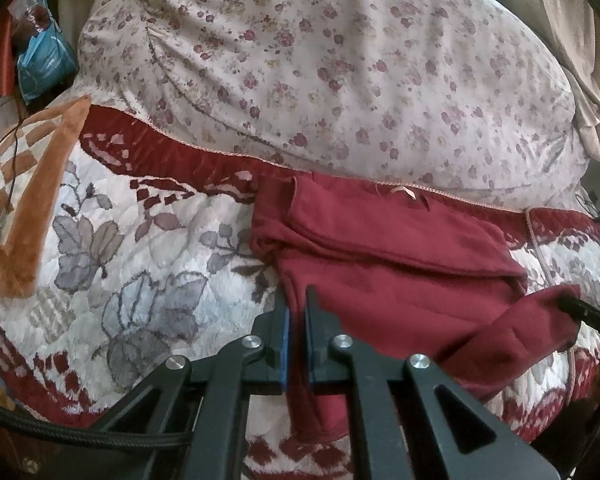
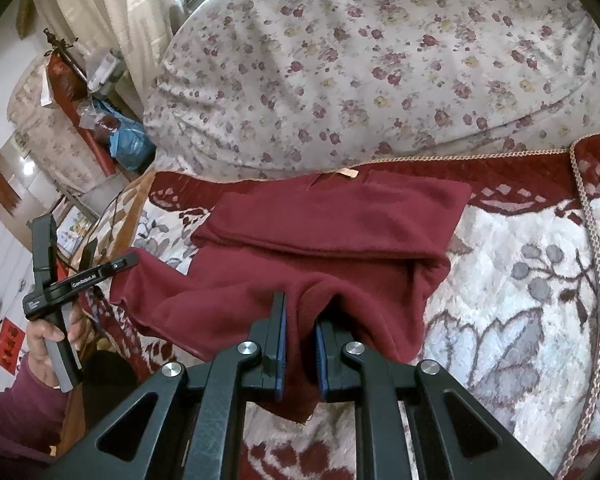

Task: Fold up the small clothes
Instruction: 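Lift the hem with both grippers and fold it toward the collar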

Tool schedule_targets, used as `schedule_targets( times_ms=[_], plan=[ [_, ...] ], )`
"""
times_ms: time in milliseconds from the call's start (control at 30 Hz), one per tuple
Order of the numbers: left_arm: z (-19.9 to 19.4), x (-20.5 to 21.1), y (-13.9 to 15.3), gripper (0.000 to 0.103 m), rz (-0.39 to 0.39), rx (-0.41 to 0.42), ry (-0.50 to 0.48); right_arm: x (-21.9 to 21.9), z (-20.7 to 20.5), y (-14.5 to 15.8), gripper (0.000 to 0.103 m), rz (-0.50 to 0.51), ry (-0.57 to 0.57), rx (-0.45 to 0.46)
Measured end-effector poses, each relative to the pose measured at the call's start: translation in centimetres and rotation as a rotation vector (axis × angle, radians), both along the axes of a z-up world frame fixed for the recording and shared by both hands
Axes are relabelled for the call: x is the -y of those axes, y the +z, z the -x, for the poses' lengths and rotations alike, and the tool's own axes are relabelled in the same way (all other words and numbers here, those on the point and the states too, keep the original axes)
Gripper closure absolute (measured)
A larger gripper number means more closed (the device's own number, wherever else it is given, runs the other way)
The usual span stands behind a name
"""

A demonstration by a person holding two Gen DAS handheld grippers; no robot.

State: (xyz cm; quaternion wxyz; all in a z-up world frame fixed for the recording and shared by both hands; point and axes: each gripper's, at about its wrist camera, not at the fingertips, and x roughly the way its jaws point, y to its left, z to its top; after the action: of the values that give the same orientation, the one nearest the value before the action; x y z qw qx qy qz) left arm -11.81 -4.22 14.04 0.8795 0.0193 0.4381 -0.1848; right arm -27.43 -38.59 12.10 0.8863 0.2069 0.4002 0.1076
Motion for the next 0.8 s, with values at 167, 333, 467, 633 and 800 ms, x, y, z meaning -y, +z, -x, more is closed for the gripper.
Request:
schedule_targets(
  times_ms=[167,333,467,633,800],
  plan=[
    [-1.3,0.9,-0.1,0.097,-0.010,0.003,0.003,0.7,-1.4,-0.4,0.089,0.001,-0.023,-0.006],
    [-3.5,2.3,0.2,0.097,-0.015,0.019,0.011,1.4,-3.1,-0.4,0.089,0.024,-0.046,-0.008],
    [-6.2,3.6,0.0,0.097,-0.028,0.026,0.021,2.5,-5.2,-0.4,0.089,0.033,-0.070,-0.008],
    [-10.3,5.4,-1.1,0.097,-0.020,0.001,0.031,4.1,-8.6,-1.3,0.090,0.033,-0.113,-0.029],
    [-14.0,7.4,-3.5,0.097,-0.039,-0.033,0.037,5.5,-12.0,-2.9,0.090,0.029,-0.149,-0.065]
  ],
)
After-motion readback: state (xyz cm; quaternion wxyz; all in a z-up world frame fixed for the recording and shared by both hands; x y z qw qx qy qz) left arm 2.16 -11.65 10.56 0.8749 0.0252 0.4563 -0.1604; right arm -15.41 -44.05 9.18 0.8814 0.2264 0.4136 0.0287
